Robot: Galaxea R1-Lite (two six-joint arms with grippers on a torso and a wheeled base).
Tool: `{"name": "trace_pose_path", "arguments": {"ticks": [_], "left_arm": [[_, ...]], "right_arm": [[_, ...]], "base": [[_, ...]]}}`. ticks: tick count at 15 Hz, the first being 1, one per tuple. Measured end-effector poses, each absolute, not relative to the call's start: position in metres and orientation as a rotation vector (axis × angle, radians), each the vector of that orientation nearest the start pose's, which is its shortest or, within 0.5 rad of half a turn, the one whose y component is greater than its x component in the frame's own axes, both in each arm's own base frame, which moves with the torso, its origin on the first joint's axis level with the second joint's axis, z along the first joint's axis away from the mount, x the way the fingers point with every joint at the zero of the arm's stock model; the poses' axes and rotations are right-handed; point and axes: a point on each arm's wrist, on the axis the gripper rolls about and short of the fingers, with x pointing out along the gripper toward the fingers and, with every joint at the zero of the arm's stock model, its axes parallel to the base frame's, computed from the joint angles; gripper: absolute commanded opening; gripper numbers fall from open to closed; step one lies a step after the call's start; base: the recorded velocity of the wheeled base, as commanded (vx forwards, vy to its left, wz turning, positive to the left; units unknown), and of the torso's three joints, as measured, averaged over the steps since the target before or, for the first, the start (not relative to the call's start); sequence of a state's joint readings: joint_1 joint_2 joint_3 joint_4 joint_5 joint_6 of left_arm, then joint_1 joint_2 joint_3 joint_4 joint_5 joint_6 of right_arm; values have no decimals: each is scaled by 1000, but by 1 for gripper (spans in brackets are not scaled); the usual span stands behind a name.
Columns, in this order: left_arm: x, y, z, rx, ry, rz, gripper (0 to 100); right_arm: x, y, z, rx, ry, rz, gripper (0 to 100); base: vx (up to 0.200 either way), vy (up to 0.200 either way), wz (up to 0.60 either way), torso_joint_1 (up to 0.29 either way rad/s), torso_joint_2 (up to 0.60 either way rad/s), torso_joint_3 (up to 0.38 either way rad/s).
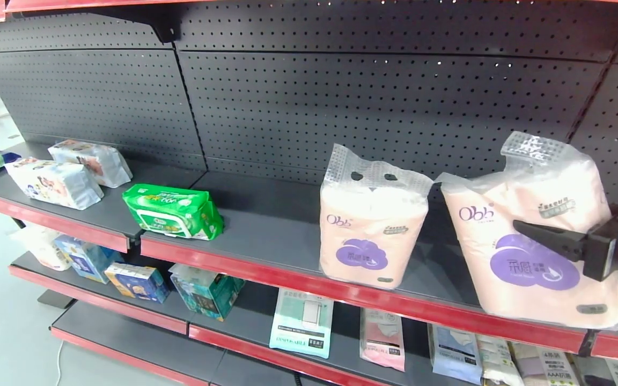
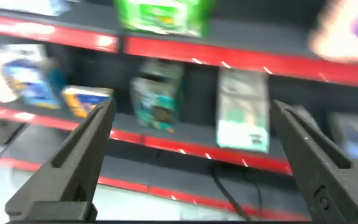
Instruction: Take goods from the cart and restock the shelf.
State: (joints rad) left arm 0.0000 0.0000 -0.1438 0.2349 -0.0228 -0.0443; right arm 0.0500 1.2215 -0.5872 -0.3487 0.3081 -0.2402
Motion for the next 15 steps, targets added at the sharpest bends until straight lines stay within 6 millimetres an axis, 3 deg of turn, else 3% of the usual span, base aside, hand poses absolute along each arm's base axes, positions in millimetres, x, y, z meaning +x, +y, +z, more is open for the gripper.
{"name": "trace_pose_path", "arguments": {"ticks": [6,11,15], "left_arm": [[-31,3,88,-39,30,155,100],[-29,0,84,-38,35,5,100],[-29,2,85,-33,30,84,100]], "right_arm": [[199,17,203,-192,287,397,0],[220,17,208,-193,282,391,0],[230,17,206,-191,298,391,0]], "base": [[0,0,0,0,0,0],[0,0,0,0,0,0],[0,0,0,0,0,0]]}}
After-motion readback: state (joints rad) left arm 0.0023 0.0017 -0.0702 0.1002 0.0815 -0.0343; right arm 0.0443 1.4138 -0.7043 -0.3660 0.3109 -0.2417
